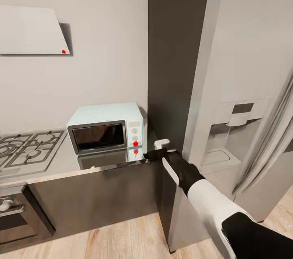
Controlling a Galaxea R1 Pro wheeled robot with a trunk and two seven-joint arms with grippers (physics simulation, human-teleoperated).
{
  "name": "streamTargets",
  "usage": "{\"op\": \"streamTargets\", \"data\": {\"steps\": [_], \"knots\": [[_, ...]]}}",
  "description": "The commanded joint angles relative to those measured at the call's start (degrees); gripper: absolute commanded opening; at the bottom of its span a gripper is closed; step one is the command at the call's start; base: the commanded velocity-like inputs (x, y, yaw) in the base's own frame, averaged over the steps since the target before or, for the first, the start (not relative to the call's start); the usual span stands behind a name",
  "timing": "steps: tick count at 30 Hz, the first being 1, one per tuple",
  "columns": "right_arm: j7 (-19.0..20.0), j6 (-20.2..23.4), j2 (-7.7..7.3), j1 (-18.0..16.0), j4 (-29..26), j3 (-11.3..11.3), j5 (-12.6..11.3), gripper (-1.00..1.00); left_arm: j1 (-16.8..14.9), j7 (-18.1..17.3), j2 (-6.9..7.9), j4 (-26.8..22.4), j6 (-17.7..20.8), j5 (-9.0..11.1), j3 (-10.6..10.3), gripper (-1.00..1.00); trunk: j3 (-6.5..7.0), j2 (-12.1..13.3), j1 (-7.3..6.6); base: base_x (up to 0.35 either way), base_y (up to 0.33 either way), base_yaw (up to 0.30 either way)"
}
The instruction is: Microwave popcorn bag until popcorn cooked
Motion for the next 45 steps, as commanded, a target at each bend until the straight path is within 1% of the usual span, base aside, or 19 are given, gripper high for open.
{"op": "streamTargets", "data": {"steps": [1, 5, 6, 11, 13, 16, 19, 23, 25, 26, 27, 29, 31, 32, 34, 35, 36, 40, 45], "knots": [[-0.8, -1.7, 0.0, -0.9, 2.3, 0.2, -0.8, 1.0, 0.0, -0.4, 0.06, 0.0, 0.2, 0.3, 0.1, 1.0, -0.12, -0.1, 0.04, 0.151, 0.0, 0.0], [-1.1, -3.8, 0.0, -1.1, 5.0, 0.2, -0.9, 1.0, -0.8, -0.5, 0.39, 0.0, 0.2, 0.0, 0.2, 1.0, -0.12, -0.1, 0.04, 0.268, 0.073, 0.0], [-1.1, -4.2, 0.0, -1.2, 5.5, 0.2, -0.9, -1.0, -1.0, -0.5, 0.42, 0.0, 0.2, 0.0, 0.2, 1.0, -0.12, -0.1, 0.04, 0.314, 0.171, 0.0], [-1.4, -5.0, 0.0, -1.2, 6.5, 0.3, -1.0, -1.0, -1.3, -0.6, 0.7, 0.4, 0.2, 0.3, 0.6, 1.0, -0.12, -0.1, 0.04, 0.298, 0.242, 0.0], [-1.5, -4.9, 0.0, -1.2, 6.4, 0.3, -1.0, -1.0, -1.8, -0.6, 0.75, 2.3, 0.2, 0.2, 0.5, 1.0, -0.12, -0.1, 0.04, 0.276, 0.274, 0.0], [-1.5, -4.8, 0.0, -1.2, 6.4, 0.3, -1.0, -1.0, -2.3, -0.6, 0.79, 3.4, 0.2, 0.2, 0.5, 1.0, -0.12, -0.1, 0.04, 0.265, 0.284, 0.0], [-1.5, -4.8, 0.0, -1.2, 6.5, 0.3, -1.0, -1.0, -2.0, -0.7, 0.94, 4.6, 0.2, 0.2, 0.6, 1.0, -0.12, -0.1, 0.04, 0.251, 0.295, 0.0], [-1.4, -5.1, 0.0, -0.6, 6.6, 0.3, -1.0, -1.0, -3.0, -0.7, 1.09, 9.2, 0.1, -0.1, 0.5, 1.0, -0.12, -0.1, 0.04, 0.243, 0.273, 0.0], [-1.4, -5.4, 0.0, -0.2, 7.4, 0.3, -1.0, -1.0, -3.6, -0.7, 1.49, 13.7, -0.5, -0.3, 0.3, 1.0, -0.12, -0.1, 0.04, 0.089, 0.097, 0.0], [-1.4, -6.0, 0.0, -0.2, 7.7, 0.3, -1.0, -1.0, -3.7, -0.7, 1.53, 14.5, -0.7, -0.3, 0.3, 1.0, -0.12, -0.1, 0.04, 0.028, 0.031, 0.0], [-1.4, -7.8, 0.0, -0.1, 9.0, 0.3, -1.0, -1.0, -3.6, -0.7, 1.55, 15.5, -1.0, -0.4, 0.0, 1.0, -0.12, -0.1, 0.04, 0.009, 0.01, 0.0], [-1.4, -8.3, 0.0, -0.1, 9.6, 0.3, -1.0, -1.0, -3.4, -0.7, 1.53, 15.9, -1.1, -0.4, 0.0, 1.0, -0.12, -0.1, 0.04, 0.005, 0.005, 0.0], [-1.4, -8.5, 0.0, -0.1, 10.0, 0.3, -1.0, -1.0, -3.3, -0.6, 1.46, 16.9, -2.2, -0.3, 0.0, 1.0, -0.12, -0.1, 0.04, 0.002, 0.002, 0.0], [-1.4, -8.5, 0.0, -0.1, 10.1, 0.3, -1.0, -1.0, -3.4, -0.6, 1.39, 18.0, -3.7, -0.3, 0.0, 1.0, -0.12, -0.1, 0.04, 0.001, 0.001, 0.0], [-1.4, -8.6, 0.0, -0.1, 11.1, 0.3, -1.0, -1.0, -3.6, -0.6, 1.38, 21.1, -6.8, -0.3, -0.1, 1.0, -0.12, -0.1, 0.04, 0.0, 0.0, 0.0], [-1.4, -8.7, 0.0, -0.1, 11.7, 0.3, -1.0, -1.0, -3.7, -0.6, 1.46, 23.7, -8.6, -0.3, -0.1, 1.0, -0.12, -0.1, 0.04, 0.0, 0.0, 0.0], [-1.4, -8.7, 0.0, -0.1, 11.9, 0.3, -1.0, -1.0, -3.7, -0.5, 1.53, 25.1, -9.3, -0.4, -0.1, 1.0, -0.12, -0.1, 0.04, 0.088, 0.0, 0.0], [-1.4, -8.7, 0.0, -0.1, 12.0, 0.3, -1.0, -1.0, -4.0, -0.5, 1.55, 26.0, -9.8, -0.6, -0.1, 1.0, -0.12, -0.1, 0.04, 0.252, 0.0, 0.0], [-1.3, -9.3, 0.0, -0.1, 13.2, 0.3, -1.0, -1.0, -5.3, -0.5, 1.42, 28.4, -11.7, -0.6, -0.2, 1.0, -0.12, -0.1, 0.04, 0.299, 0.0, 0.0]]}}
